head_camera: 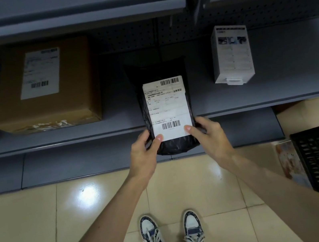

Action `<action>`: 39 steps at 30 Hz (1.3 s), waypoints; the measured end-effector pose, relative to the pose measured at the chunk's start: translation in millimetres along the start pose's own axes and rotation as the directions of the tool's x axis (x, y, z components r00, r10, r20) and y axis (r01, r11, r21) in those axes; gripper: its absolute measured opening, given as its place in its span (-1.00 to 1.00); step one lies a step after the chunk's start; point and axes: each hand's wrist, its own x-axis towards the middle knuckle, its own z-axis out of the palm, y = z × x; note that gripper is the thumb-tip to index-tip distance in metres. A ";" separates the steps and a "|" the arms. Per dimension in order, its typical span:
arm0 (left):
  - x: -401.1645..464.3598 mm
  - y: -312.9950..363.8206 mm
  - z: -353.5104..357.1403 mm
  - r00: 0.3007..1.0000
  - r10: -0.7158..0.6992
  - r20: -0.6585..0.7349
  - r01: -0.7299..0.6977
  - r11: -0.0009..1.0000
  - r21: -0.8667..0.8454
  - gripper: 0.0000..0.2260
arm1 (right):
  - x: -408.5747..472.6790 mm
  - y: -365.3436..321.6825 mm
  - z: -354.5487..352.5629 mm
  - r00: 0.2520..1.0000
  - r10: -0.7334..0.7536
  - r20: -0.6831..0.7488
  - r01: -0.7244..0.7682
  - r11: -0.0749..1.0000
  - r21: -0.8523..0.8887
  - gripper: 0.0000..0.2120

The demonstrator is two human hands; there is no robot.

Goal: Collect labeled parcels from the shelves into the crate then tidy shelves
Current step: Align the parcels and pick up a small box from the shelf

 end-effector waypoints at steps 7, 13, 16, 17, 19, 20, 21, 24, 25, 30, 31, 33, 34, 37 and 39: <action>-0.2 -3.4 -1.5 1.000 0.018 0.004 -0.018 0.999 -0.051 -0.72 | -6.7 3.0 3.2 0.999 0.041 0.014 -0.043 0.978 0.203 -0.73; 0.8 -5.2 -1.3 1.000 0.027 0.007 -0.026 0.998 -0.064 -0.71 | -4.3 4.3 2.2 0.999 0.045 0.030 -0.050 0.974 0.220 -0.72; 1.7 -7.5 -2.0 0.999 0.036 0.016 -0.035 0.998 -0.057 -0.72 | -4.0 5.7 2.0 0.998 0.044 0.034 -0.050 0.970 0.236 -0.72; 2.0 -8.5 -2.4 0.999 0.038 0.019 -0.037 0.998 -0.053 -0.72 | -3.8 6.0 2.1 0.998 0.045 0.033 -0.052 0.970 0.237 -0.72; 3.0 -10.2 -3.0 0.999 0.040 0.018 -0.039 0.999 -0.037 -0.72 | -3.9 5.8 2.3 0.998 0.043 0.034 -0.050 0.970 0.237 -0.72; 3.3 -11.0 -3.1 0.999 0.043 0.016 -0.042 0.999 -0.031 -0.72 | -3.9 6.0 2.1 0.999 0.039 0.037 -0.047 0.970 0.239 -0.72; 3.2 -11.4 -3.0 0.999 0.048 0.016 -0.048 0.998 -0.028 -0.72 | -4.1 5.6 1.8 0.999 0.036 0.040 -0.044 0.970 0.238 -0.73; 3.8 -13.3 -3.0 0.999 0.052 0.007 -0.052 0.998 -0.020 -0.72 | -4.8 4.2 0.9 0.998 0.032 0.052 -0.044 0.971 0.237 -0.77; 3.6 -13.7 -2.8 0.999 0.054 0.006 -0.054 0.998 -0.019 -0.72 | -4.7 4.2 0.5 0.998 0.033 0.056 -0.045 0.972 0.232 -0.78; 2.8 -9.0 -1.4 0.999 0.041 -0.005 -0.041 0.999 -0.016 -0.73 | -2.1 3.3 -0.7 0.997 0.050 0.054 -0.060 0.977 0.204 -0.80; 2.2 -5.6 -0.9 0.999 0.033 -0.008 -0.033 0.999 -0.023 -0.74 | -1.0 1.8 -0.7 0.998 0.053 0.044 -0.061 0.979 0.193 -0.80; 3.3 -0.2 -0.8 1.000 0.020 -0.023 -0.021 1.000 -0.018 -0.77 | 1.4 -1.6 -0.2 0.998 0.063 0.029 -0.067 0.982 0.176 -0.84; 4.4 3.1 -0.7 0.999 0.014 -0.032 -0.014 1.000 -0.009 -0.78 | 3.1 -3.3 0.4 0.997 0.069 0.019 -0.071 0.984 0.162 -0.85; 10.1 12.6 -1.6 0.998 0.003 -0.068 0.000 0.999 0.040 -0.84 | 9.1 -7.5 2.8 0.996 0.088 -0.013 -0.086 0.988 0.127 -0.85; 16.3 16.9 -4.2 0.996 0.003 -0.090 0.003 0.997 0.072 -0.87 | 13.8 -11.5 7.0 0.994 0.103 -0.032 -0.099 0.989 0.107 -0.84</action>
